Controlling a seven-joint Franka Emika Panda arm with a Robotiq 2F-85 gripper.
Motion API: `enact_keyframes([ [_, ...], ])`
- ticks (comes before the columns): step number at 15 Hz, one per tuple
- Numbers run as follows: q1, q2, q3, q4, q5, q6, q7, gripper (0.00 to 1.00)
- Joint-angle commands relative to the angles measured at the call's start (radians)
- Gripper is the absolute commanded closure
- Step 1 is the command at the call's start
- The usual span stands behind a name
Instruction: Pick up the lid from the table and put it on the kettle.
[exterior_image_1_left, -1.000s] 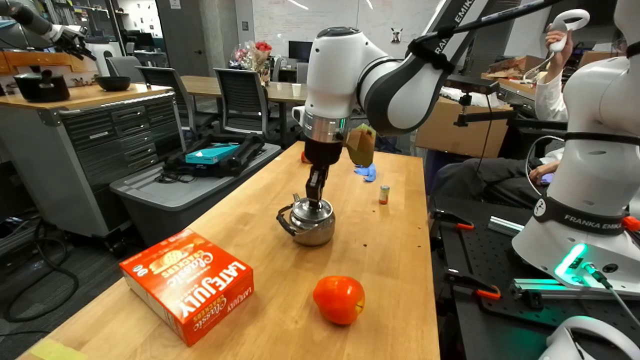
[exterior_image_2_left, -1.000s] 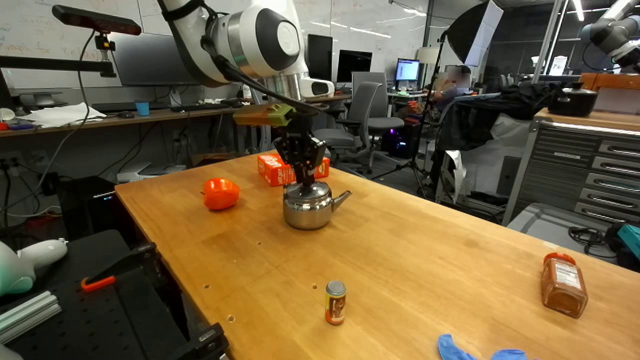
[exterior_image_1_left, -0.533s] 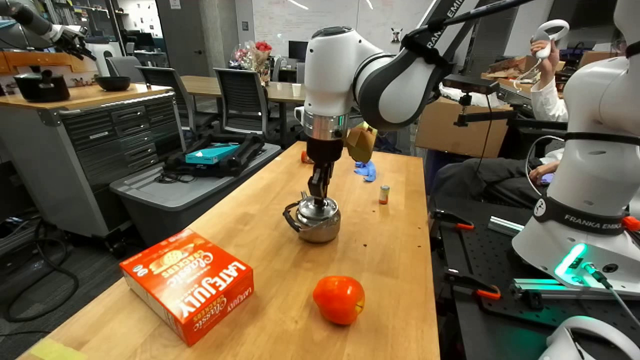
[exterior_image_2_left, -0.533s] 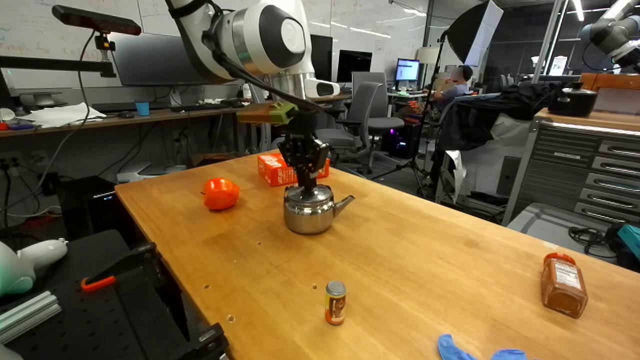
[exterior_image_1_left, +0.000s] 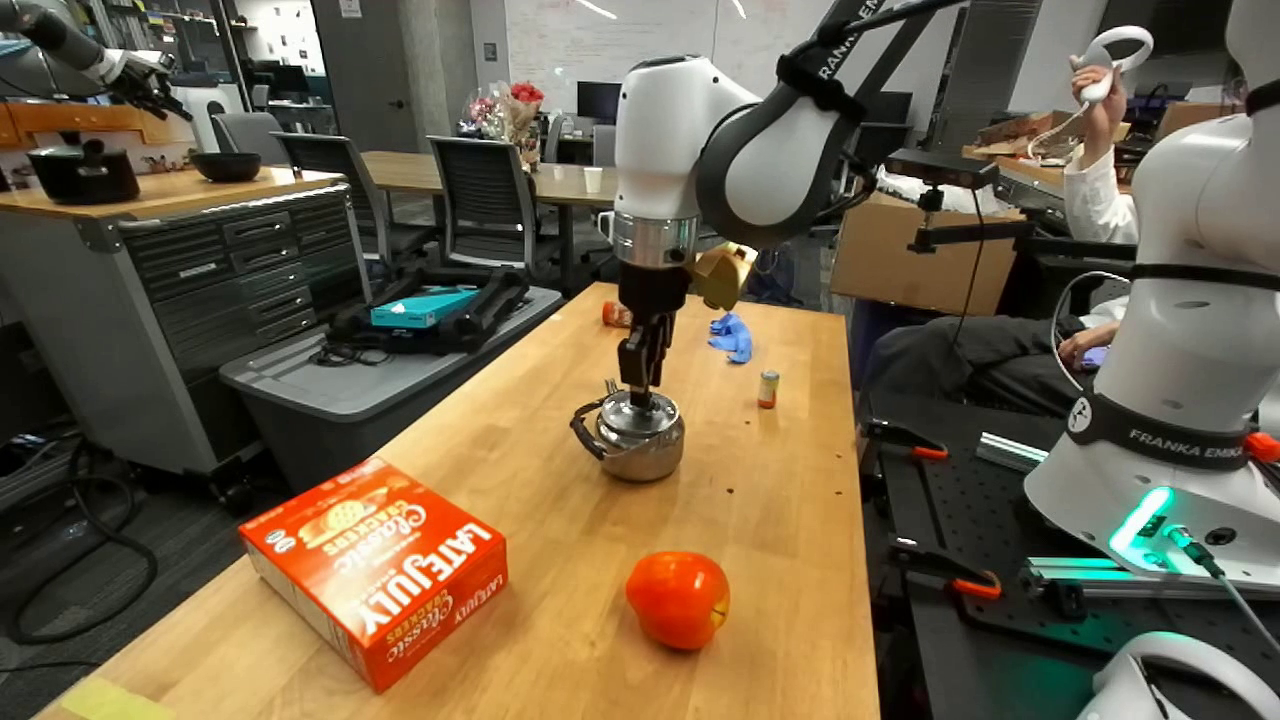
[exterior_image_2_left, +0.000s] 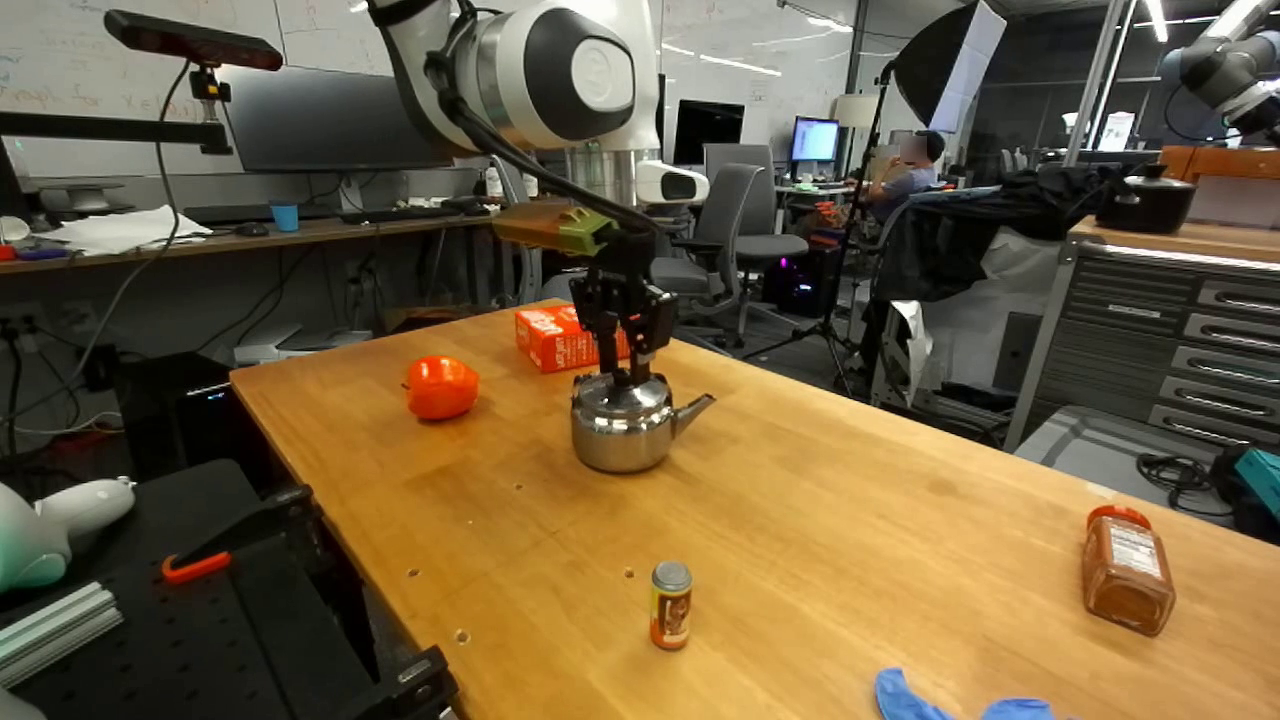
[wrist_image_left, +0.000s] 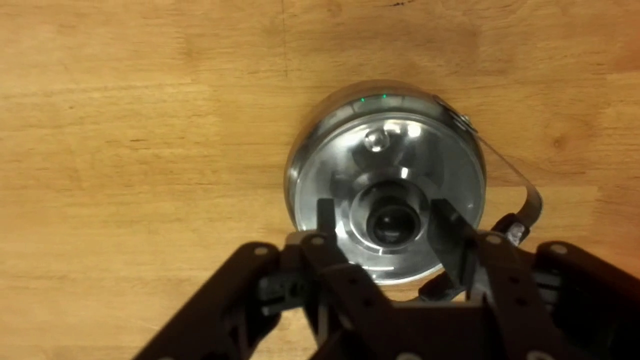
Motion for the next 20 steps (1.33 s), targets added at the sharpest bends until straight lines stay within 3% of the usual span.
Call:
enact_keyframes([
  [1, -0.023, -0.041, 0.017, -0.015, 0.044, 0.002, -0.045, 0.16],
  [3, -0.018, -0.062, 0.014, -0.027, 0.032, 0.003, -0.037, 0.02],
  [4, -0.015, -0.077, 0.012, -0.036, 0.022, 0.004, -0.028, 0.00],
  [8, -0.009, -0.131, 0.008, -0.071, -0.008, 0.004, -0.002, 0.00],
  [12, -0.026, -0.197, 0.021, -0.099, 0.042, -0.045, -0.052, 0.00],
  [20, -0.060, -0.320, 0.011, -0.081, 0.020, -0.315, -0.089, 0.00],
])
